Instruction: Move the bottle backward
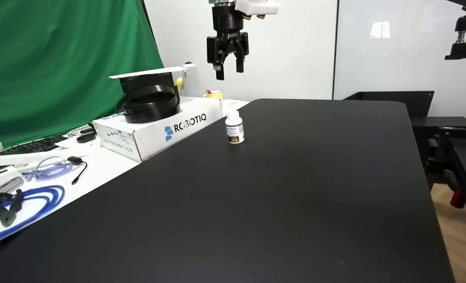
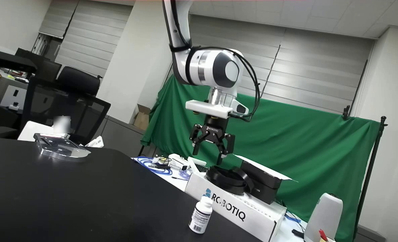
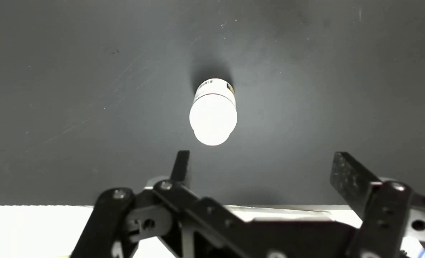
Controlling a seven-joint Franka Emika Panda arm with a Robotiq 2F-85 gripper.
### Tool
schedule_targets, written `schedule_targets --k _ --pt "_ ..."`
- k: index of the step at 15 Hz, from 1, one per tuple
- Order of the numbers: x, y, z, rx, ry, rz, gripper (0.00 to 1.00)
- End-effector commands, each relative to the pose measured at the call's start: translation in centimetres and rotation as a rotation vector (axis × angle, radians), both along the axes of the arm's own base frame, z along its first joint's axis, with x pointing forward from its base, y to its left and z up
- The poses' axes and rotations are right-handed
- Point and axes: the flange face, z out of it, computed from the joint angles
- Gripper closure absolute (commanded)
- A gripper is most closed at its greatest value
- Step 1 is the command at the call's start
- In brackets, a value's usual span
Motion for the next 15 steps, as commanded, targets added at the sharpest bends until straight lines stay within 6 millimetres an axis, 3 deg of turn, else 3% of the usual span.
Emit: schedule_targets --k 1,3,8,15 --pt "0.0 0.0 0.1 0.0 0.001 0.0 0.0" --pt "0.1 0.1 0.1 0.0 0.001 0.0 0.0" --pt "2.4 -3.3 0.1 -0.008 -0.018 -0.083 0.0" --pt "3.2 -4.2 -5.4 -0.024 -0.055 -0.062 0.0"
